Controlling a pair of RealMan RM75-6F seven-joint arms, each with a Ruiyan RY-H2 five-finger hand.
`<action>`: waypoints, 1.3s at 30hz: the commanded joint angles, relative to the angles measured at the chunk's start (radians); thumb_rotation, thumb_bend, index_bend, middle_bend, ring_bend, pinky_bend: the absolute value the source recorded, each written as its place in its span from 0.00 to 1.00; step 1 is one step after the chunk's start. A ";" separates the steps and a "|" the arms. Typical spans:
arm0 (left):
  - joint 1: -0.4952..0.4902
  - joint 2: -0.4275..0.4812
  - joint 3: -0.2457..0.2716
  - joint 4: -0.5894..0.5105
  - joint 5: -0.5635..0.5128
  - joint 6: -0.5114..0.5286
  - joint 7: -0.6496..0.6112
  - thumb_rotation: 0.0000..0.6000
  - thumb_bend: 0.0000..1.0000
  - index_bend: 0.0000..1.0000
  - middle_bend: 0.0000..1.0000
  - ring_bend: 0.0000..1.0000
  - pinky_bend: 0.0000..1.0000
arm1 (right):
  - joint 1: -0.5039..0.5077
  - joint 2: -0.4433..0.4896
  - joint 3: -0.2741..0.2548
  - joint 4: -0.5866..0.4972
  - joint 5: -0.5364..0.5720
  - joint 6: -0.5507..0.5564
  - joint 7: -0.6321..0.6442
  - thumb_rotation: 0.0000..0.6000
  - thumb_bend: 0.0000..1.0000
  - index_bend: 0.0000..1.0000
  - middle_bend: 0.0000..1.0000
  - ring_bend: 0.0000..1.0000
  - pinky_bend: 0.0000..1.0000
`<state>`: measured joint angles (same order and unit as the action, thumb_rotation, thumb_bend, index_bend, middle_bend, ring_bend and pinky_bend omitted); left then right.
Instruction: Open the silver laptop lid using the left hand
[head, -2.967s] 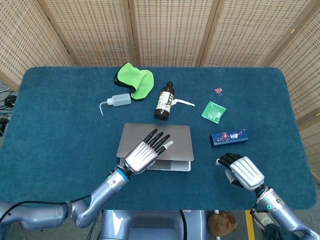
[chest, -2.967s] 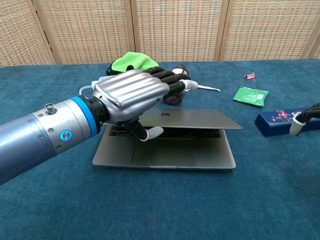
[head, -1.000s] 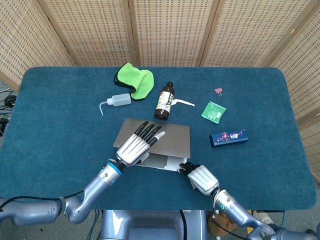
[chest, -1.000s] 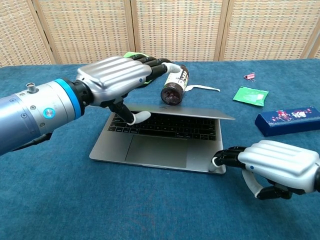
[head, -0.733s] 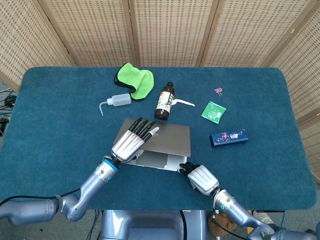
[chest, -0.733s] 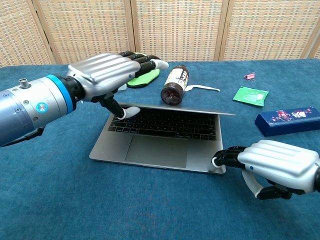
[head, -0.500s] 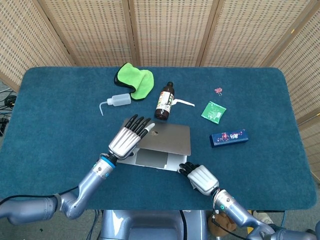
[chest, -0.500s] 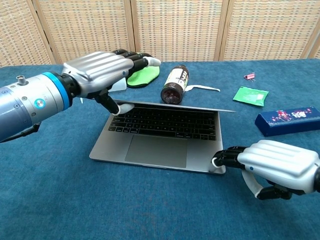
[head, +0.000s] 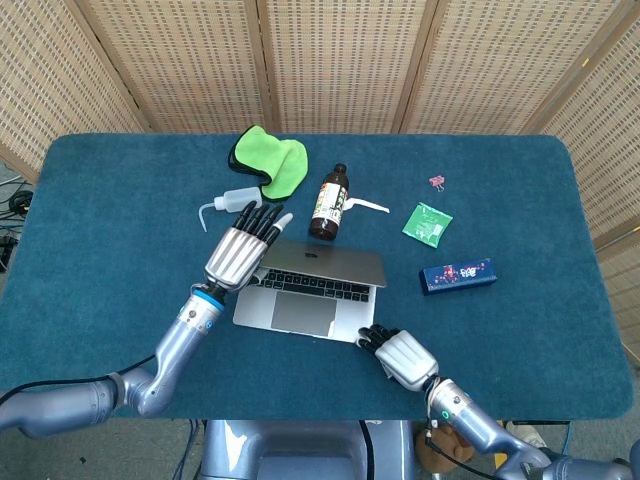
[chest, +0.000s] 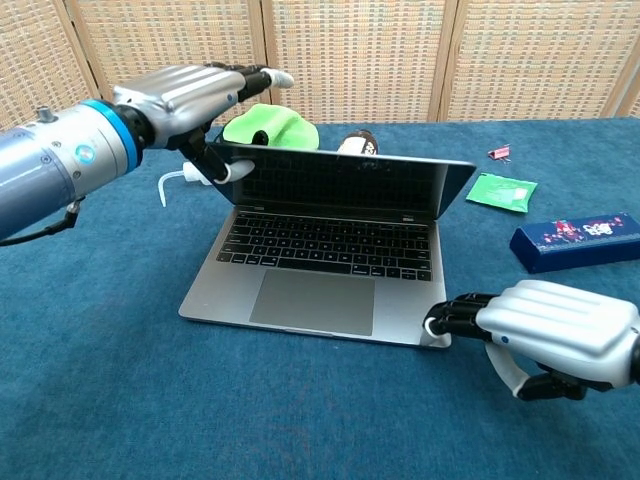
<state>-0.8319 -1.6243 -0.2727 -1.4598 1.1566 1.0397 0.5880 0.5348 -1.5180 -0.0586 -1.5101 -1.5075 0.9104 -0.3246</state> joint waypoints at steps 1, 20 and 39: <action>-0.016 0.001 -0.027 -0.004 -0.040 -0.004 0.007 1.00 0.41 0.00 0.00 0.00 0.00 | 0.004 0.007 -0.002 -0.008 0.001 -0.003 -0.004 1.00 1.00 0.17 0.16 0.14 0.39; -0.136 -0.041 -0.093 0.113 -0.157 -0.023 0.085 1.00 0.40 0.00 0.00 0.00 0.00 | 0.037 0.043 -0.007 -0.034 0.033 -0.060 -0.019 1.00 1.00 0.17 0.17 0.14 0.39; -0.217 -0.044 -0.122 0.218 -0.268 -0.021 0.161 1.00 0.40 0.00 0.00 0.00 0.00 | 0.052 0.069 -0.031 -0.045 -0.013 -0.055 0.010 1.00 1.00 0.17 0.19 0.14 0.39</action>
<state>-1.0454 -1.6679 -0.3941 -1.2470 0.8934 1.0203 0.7488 0.5865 -1.4494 -0.0889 -1.5554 -1.5209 0.8567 -0.3142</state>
